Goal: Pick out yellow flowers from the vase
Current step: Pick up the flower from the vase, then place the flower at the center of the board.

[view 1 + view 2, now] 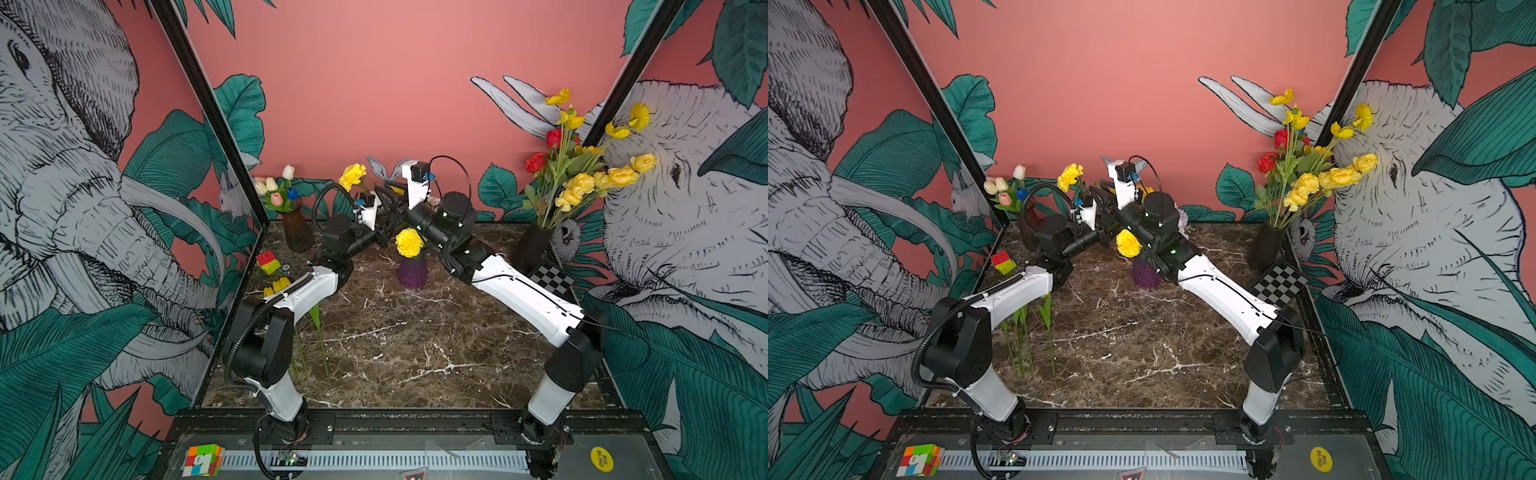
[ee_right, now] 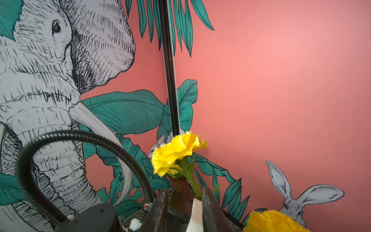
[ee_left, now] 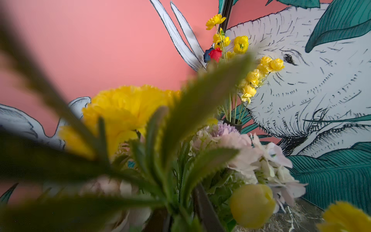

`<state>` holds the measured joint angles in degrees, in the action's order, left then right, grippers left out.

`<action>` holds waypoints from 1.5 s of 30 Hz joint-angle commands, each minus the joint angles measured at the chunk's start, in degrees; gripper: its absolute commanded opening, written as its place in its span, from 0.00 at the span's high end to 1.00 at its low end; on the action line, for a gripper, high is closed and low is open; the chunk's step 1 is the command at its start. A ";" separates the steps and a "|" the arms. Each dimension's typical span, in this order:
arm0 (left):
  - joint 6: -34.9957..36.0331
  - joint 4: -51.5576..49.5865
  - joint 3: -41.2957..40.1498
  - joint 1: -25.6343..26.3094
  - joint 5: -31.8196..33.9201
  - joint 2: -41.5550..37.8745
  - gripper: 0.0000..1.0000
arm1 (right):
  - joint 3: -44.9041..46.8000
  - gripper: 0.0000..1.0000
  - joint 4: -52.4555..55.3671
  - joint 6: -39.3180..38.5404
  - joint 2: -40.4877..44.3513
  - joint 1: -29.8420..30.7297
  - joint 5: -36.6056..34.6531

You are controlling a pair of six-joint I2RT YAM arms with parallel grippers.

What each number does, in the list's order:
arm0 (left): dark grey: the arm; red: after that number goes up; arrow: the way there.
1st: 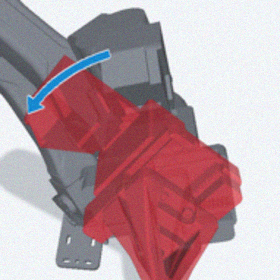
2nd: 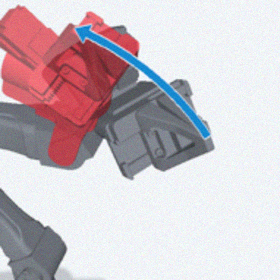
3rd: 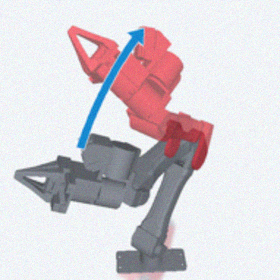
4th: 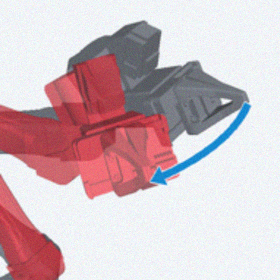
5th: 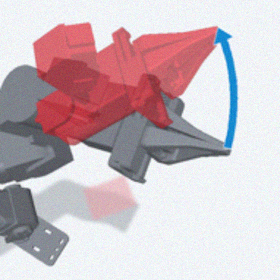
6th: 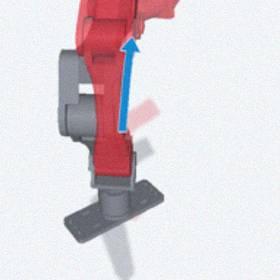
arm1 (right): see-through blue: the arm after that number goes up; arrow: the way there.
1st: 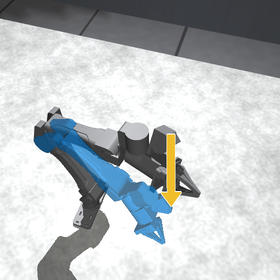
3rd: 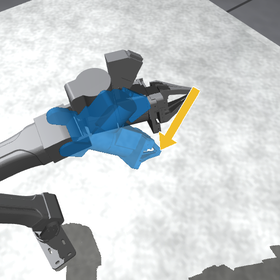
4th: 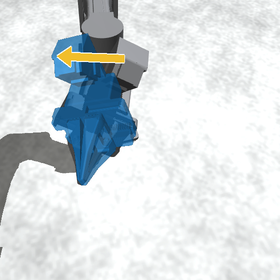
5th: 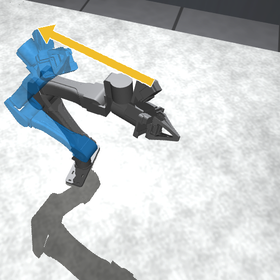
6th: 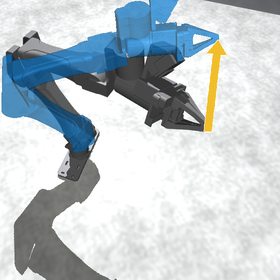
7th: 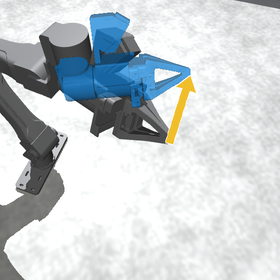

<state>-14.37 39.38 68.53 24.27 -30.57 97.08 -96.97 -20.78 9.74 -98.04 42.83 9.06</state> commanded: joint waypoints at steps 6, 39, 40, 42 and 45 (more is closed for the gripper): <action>-0.66 1.04 1.94 0.78 -0.18 0.18 0.83 | 2.69 0.70 -3.81 -1.85 5.81 -0.46 -1.68; 12.99 -38.23 18.60 0.70 12.85 -17.28 1.00 | 36.65 0.70 2.65 -5.69 37.99 -1.72 -12.28; 14.47 -41.90 20.33 0.69 14.58 -18.33 1.00 | 37.53 0.70 3.32 -5.82 39.07 -1.70 -12.58; 17.39 -49.39 23.47 0.67 18.11 -20.03 1.00 | 39.11 0.70 4.80 -6.07 40.88 -1.71 -13.18; 19.99 -60.43 27.28 0.70 26.58 -22.90 1.00 | 42.55 0.69 6.00 -6.35 44.11 -1.75 -14.43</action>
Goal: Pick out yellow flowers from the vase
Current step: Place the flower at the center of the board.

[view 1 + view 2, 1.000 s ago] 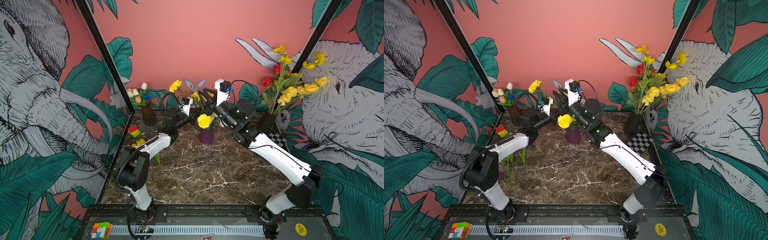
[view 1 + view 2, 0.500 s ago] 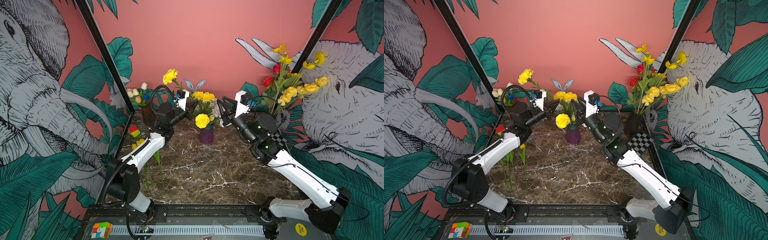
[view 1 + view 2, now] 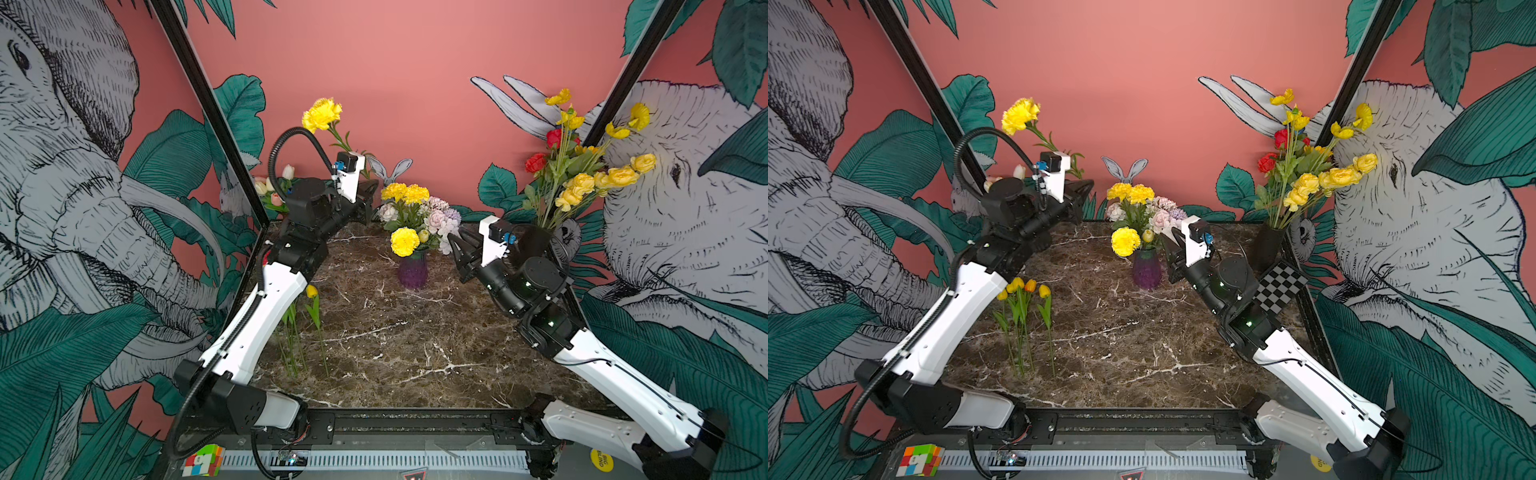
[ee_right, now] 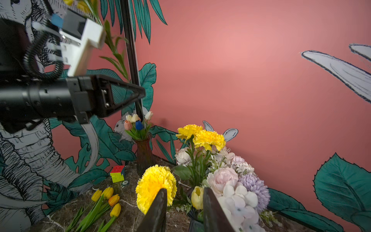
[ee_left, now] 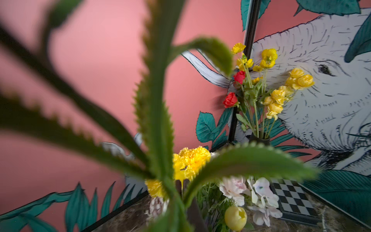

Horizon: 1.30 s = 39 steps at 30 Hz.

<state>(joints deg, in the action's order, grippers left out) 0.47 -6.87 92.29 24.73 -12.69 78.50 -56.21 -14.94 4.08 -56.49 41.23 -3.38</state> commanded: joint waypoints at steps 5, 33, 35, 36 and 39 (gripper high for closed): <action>4.91 -25.74 1.61 0.19 19.33 -10.46 1.00 | 7.07 0.66 2.30 -1.08 7.23 -0.13 -4.24; -12.48 -43.11 -27.97 -9.00 2.24 7.64 1.00 | 24.31 0.61 9.83 2.69 21.54 -0.19 -5.69; -12.77 -41.75 -27.37 -9.39 1.87 11.05 1.00 | 25.13 0.60 9.17 2.80 22.15 -0.18 -4.99; -12.86 -41.25 -26.98 -9.65 1.71 12.84 1.00 | 25.56 0.60 8.70 2.86 22.44 -0.15 -4.55; -12.71 -39.67 -26.43 -10.77 1.19 17.90 1.00 | 26.06 0.59 8.57 3.06 23.25 -0.18 -3.69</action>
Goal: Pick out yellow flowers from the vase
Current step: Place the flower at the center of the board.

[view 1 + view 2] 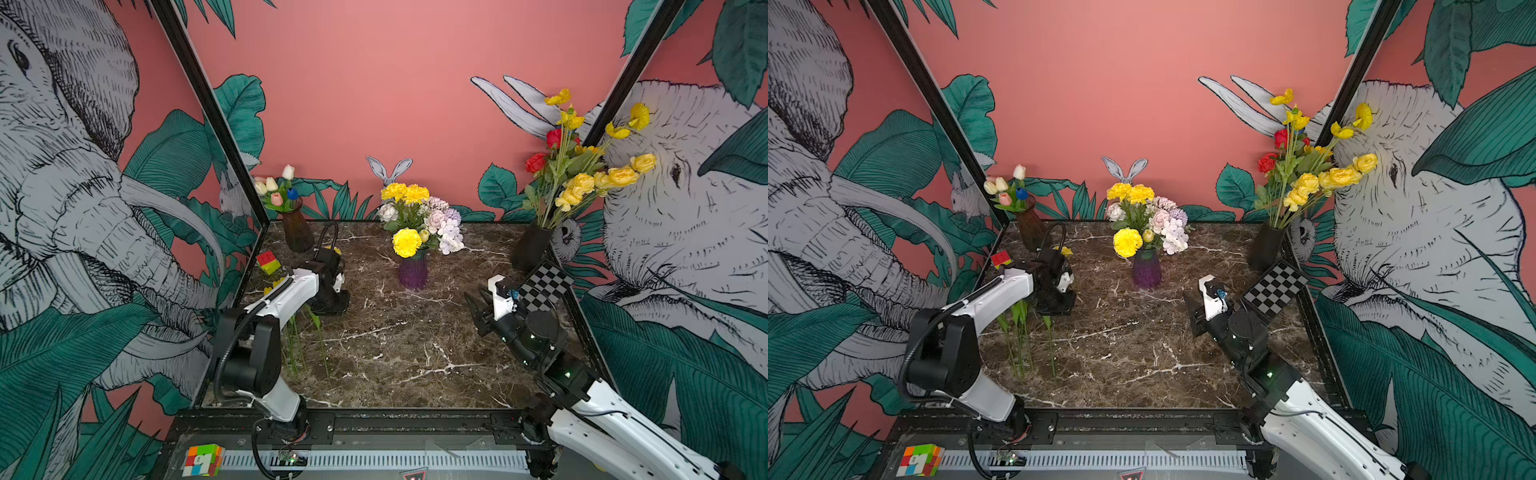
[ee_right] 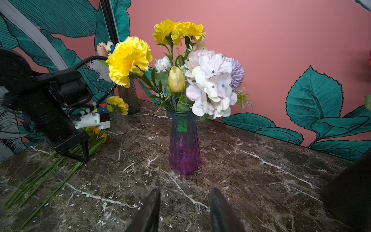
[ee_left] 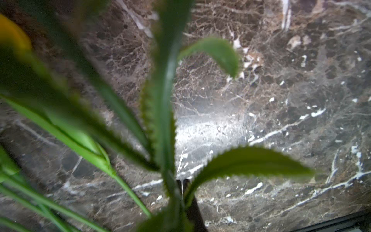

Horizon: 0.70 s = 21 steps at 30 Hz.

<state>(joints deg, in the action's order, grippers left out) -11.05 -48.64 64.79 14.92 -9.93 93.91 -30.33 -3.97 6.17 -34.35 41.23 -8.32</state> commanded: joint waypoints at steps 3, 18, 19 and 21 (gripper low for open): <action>-0.40 1.88 1.90 -1.69 1.39 6.13 1.00 | 0.53 0.58 -1.99 1.03 1.65 -0.20 1.82; -0.03 2.71 0.64 -4.47 6.97 2.08 0.63 | -0.45 0.49 -9.79 -3.49 -6.22 -0.17 11.05; -0.09 2.76 0.39 -4.48 7.24 0.73 0.60 | -0.80 0.48 -10.18 -4.12 -7.05 -0.15 11.94; -0.11 2.98 -0.33 -4.46 7.65 -3.26 0.57 | -1.48 0.47 -11.45 -5.47 -9.25 0.04 14.00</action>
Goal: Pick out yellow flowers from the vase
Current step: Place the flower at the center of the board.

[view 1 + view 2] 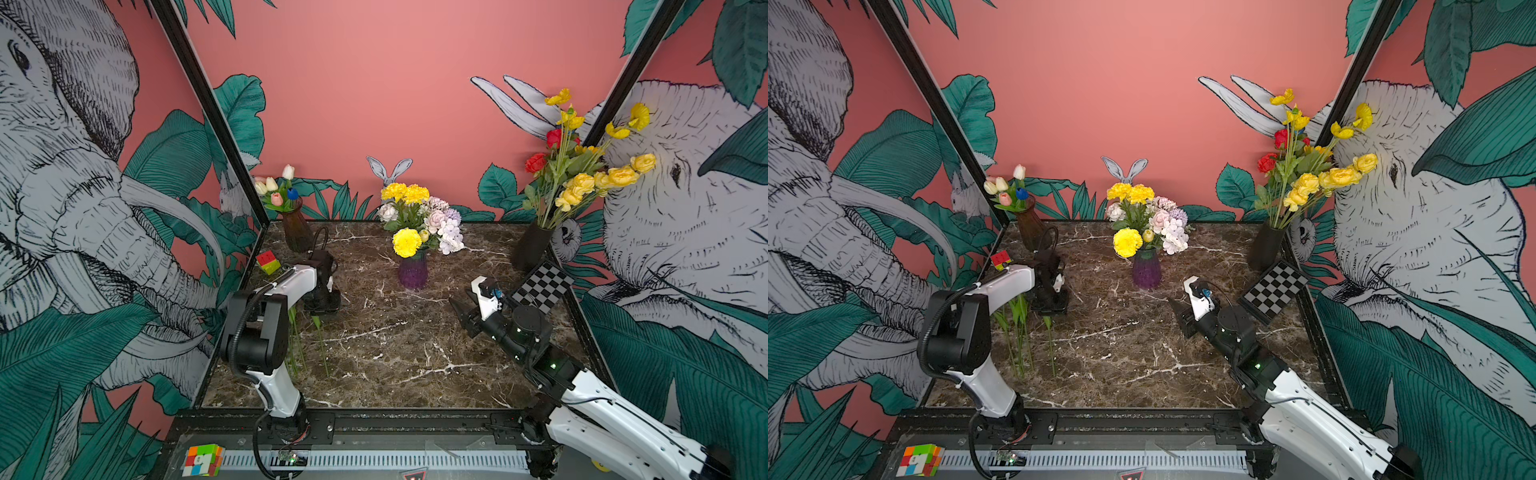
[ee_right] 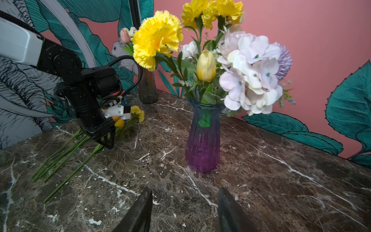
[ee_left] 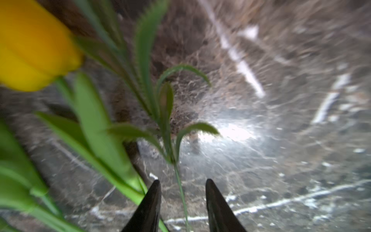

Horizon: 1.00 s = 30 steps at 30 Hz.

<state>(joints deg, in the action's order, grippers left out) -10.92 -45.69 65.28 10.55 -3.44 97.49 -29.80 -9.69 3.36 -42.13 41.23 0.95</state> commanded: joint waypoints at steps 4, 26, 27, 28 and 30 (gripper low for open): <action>-1.50 2.50 -3.42 -0.13 2.31 -17.21 0.54 | -3.58 0.45 -10.87 -4.76 -7.03 1.03 7.27; -4.26 35.32 -38.20 1.49 4.92 -56.52 0.25 | -19.10 0.44 -34.02 -18.52 -37.55 2.45 -0.21; -4.05 36.31 -38.90 1.49 5.15 -56.77 0.25 | -19.76 0.44 -34.15 -18.65 -38.44 2.45 -0.33; -3.79 36.95 -39.63 1.49 5.55 -56.76 0.24 | -20.51 0.44 -34.43 -18.90 -39.45 2.38 -0.42; -3.59 37.12 -40.23 1.43 5.59 -56.69 0.24 | -21.77 0.44 -34.84 -19.17 -41.32 2.25 -0.97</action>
<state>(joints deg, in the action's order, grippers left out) -15.35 -12.40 26.46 11.90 1.43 41.12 -49.76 -40.75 -14.28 -81.80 43.51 1.52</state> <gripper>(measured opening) 0.761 0.559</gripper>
